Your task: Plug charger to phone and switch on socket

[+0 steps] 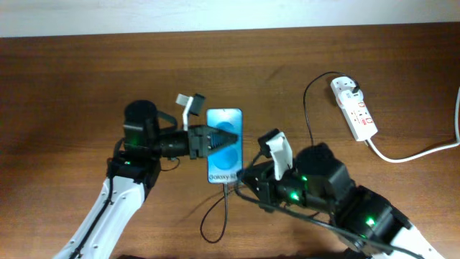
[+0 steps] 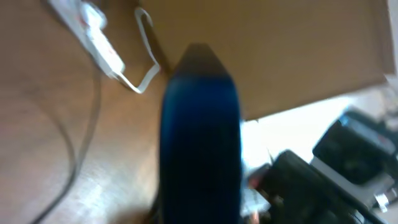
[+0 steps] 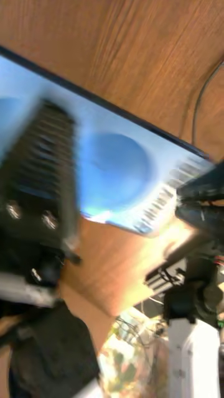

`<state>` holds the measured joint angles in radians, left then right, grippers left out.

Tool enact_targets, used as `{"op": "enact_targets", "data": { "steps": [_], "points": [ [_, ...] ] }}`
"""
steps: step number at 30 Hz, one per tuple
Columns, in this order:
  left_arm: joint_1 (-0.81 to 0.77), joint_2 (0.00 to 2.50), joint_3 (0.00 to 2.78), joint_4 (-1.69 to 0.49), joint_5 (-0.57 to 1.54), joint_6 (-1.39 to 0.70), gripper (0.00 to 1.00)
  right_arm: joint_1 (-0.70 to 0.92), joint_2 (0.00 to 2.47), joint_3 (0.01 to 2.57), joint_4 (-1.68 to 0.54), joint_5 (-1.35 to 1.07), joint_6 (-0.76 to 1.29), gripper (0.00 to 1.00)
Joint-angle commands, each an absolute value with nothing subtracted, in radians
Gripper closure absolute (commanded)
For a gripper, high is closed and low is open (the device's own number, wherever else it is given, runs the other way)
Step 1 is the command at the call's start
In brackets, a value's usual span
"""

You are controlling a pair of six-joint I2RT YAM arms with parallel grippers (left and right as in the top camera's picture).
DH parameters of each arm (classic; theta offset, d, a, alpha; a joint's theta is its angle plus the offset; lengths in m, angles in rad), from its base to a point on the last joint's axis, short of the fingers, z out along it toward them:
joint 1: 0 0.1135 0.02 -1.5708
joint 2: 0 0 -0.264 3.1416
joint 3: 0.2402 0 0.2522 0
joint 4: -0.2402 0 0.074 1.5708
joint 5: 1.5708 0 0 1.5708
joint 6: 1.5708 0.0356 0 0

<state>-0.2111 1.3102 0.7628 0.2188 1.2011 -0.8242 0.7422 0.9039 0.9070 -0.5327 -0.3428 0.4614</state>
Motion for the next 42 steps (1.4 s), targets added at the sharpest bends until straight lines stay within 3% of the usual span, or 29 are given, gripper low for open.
{"op": "enact_targets", "data": {
  "steps": [1,5,8,11,21,29,42],
  "points": [
    [-0.177,1.309,0.767,0.237,1.082,-0.937,1.00,0.739,0.870,0.921,-0.601,-0.378,0.451,0.77],
    [-0.176,1.309,0.767,0.311,1.063,-0.983,1.00,0.739,0.921,0.919,-0.641,-0.378,0.450,0.67],
    [-0.176,1.309,0.767,0.383,1.046,-1.077,1.00,0.739,1.002,0.919,-0.619,-0.383,0.450,0.66],
    [-0.176,1.309,0.767,0.409,1.046,-1.080,1.00,0.739,1.089,0.920,-0.575,-0.443,0.450,0.76],
    [-0.176,1.309,0.767,0.314,1.029,-1.016,1.00,0.739,1.127,0.920,-0.500,-0.431,0.450,0.77],
    [-0.176,1.309,0.767,0.244,1.032,-0.978,1.00,0.739,1.127,0.920,-0.479,-0.407,0.450,0.96],
    [-0.245,1.309,0.767,0.244,1.076,-0.929,1.00,0.739,1.127,0.920,-0.421,-0.339,0.480,0.96]
  ]
}}
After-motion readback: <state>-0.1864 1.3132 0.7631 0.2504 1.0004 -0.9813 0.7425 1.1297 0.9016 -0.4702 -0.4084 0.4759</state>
